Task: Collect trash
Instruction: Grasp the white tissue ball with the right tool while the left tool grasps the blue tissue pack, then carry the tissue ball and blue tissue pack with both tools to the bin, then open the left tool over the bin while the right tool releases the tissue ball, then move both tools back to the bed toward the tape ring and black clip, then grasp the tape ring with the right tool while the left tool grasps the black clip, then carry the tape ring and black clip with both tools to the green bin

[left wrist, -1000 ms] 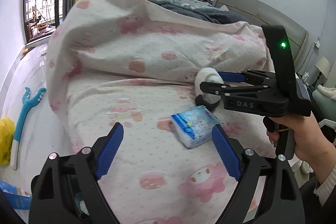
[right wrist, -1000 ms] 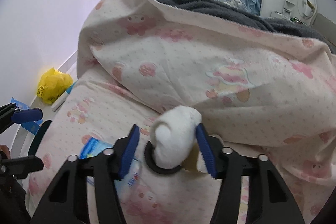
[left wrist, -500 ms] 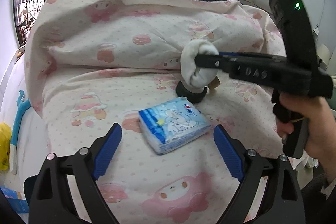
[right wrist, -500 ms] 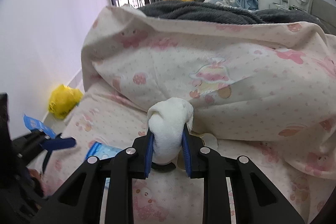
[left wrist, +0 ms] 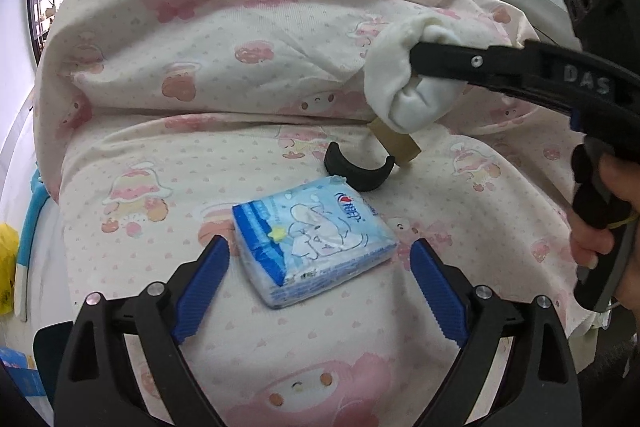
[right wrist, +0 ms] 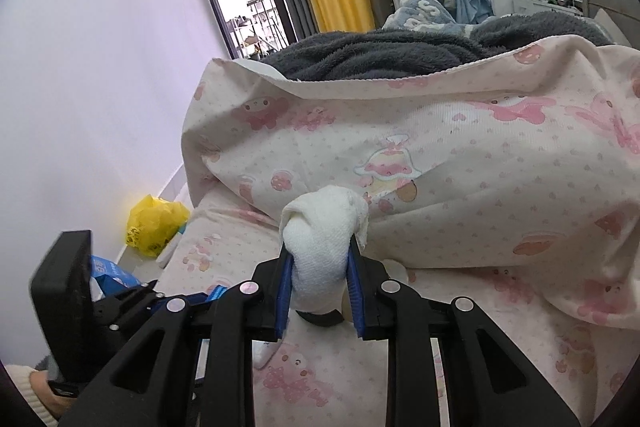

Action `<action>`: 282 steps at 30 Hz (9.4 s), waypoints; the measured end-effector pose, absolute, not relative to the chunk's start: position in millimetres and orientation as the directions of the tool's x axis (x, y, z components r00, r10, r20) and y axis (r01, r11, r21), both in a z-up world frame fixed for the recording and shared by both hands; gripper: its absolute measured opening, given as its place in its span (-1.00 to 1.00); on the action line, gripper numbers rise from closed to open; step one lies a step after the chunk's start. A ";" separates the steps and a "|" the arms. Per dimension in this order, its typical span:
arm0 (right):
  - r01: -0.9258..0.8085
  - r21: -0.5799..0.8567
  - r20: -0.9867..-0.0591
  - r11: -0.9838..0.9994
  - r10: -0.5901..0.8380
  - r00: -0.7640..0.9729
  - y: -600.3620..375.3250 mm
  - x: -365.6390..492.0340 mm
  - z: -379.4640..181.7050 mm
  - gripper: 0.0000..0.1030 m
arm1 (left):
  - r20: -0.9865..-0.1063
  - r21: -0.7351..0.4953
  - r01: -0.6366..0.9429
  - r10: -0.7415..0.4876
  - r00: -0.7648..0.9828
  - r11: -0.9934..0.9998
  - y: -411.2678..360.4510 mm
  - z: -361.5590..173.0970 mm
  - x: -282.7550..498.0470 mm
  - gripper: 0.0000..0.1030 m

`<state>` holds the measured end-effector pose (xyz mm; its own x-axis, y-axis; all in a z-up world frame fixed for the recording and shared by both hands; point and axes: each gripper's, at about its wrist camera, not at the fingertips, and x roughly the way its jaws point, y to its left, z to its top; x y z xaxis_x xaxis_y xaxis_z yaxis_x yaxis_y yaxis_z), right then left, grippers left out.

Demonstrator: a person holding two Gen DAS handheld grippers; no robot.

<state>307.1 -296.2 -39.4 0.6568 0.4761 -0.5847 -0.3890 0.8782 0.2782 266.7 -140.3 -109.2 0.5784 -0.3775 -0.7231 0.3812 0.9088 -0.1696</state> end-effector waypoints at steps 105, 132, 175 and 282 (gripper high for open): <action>-0.560 0.281 -0.877 0.780 0.445 0.180 103.4 269.5 -143.4 -0.52 | -0.859 -0.167 -0.104 -0.093 0.504 0.980 228.0 -147.9 170.6 0.81; -0.569 0.187 -0.958 0.801 0.276 0.073 113.0 259.8 -219.7 0.05 | -0.613 -0.164 0.011 -0.110 0.782 0.986 209.6 -52.3 157.3 0.39; -0.525 0.137 -0.758 0.840 0.430 0.490 -76.3 272.5 -64.9 0.46 | -0.477 -0.204 0.153 -0.235 0.847 0.967 73.4 -19.2 208.4 0.80; -0.255 0.322 -0.651 0.912 0.408 0.640 -332.2 262.0 -44.8 -0.06 | -0.703 -0.152 0.466 -0.427 0.569 0.872 -154.4 -86.7 251.3 -0.03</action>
